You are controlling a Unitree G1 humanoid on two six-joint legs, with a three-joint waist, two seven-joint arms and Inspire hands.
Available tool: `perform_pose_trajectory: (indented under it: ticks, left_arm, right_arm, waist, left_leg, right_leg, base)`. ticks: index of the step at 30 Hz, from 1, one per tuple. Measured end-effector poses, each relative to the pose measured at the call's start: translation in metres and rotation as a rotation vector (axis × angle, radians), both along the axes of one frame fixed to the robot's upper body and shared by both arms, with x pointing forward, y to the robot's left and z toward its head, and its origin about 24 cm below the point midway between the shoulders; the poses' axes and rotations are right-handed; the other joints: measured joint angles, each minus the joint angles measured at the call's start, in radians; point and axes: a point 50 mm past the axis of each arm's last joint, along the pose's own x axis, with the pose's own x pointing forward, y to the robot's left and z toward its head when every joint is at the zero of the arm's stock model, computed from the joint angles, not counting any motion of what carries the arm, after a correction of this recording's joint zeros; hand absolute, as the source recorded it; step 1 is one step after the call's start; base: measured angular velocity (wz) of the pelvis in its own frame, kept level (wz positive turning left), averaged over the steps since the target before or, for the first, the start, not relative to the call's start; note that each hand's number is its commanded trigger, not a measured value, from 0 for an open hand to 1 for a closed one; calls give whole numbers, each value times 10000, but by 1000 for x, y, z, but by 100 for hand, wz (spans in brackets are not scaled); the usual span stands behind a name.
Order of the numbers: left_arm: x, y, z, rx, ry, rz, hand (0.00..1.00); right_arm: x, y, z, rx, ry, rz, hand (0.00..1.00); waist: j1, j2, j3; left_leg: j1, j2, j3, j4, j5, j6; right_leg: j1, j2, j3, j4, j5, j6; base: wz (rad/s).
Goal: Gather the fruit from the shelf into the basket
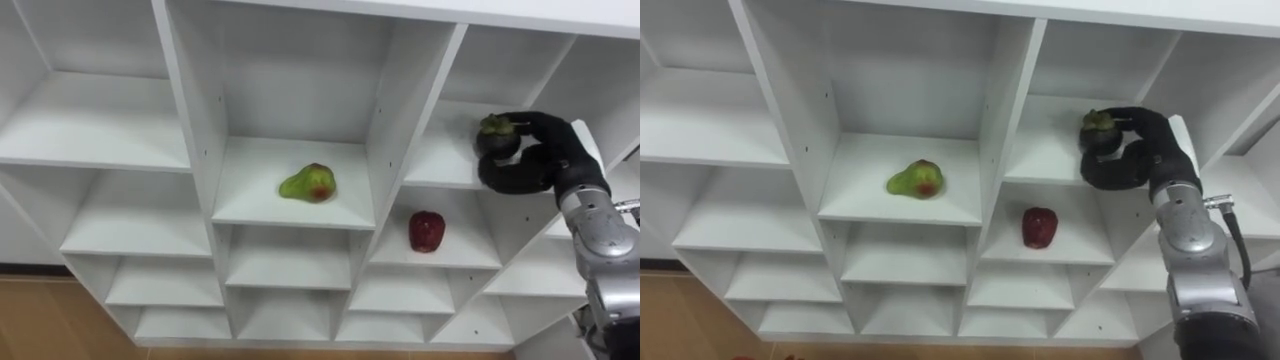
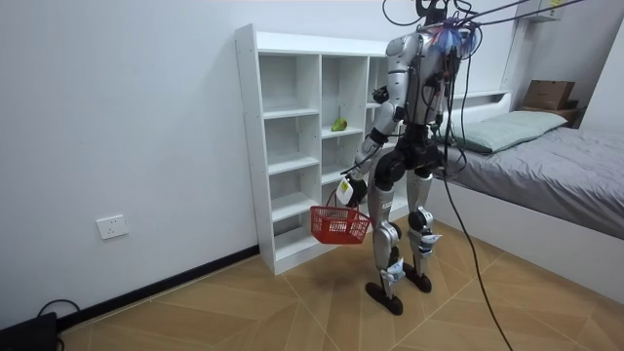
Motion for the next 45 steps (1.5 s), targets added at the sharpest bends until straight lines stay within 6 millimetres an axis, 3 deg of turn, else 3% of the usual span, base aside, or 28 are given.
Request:
perform_pose_trajectory:
  ticks: [12,27,37,40,45]
  left_arm:
    - [18,-3,3,-15,-952,31,100]
    - [21,-9,2,-379,-1233,276,100]
    - [46,-29,2,-1188,-1598,-648,100]
    - [49,-33,2,-1281,-1659,-863,100]
    - [63,-37,7,-1483,-2200,-1087,100]
  right_arm:
    - [-25,15,8,-306,-835,578,100]
    - [-52,74,13,25,-927,3581,100]
    - [-66,107,2,320,115,5754,100]
    - [-68,115,-2,380,416,6241,100]
    - [-70,121,-4,441,605,6584,100]
  waist:
    - [-15,31,79]
    - [-310,329,55]
    - [-268,498,48]
    - [-245,561,80]
    - [-202,523,102]
  left_leg:
    - [4,9,158,-115,0,0]
    - [-8,28,532,-235,1,3]
    - [-32,51,592,-222,8,-1]
    - [-88,41,582,-204,10,1]
    - [-296,41,503,-25,10,2]
  right_leg:
    - [-104,18,270,-20,-1,2]
    - [-366,41,529,33,5,-8]
    - [-506,58,610,190,10,-16]
    - [-546,46,601,197,9,-16]
    - [-686,27,534,217,9,-16]
  base:
    - [-4]
    - [-8]
    - [-2]
    - [0]
    - [4]
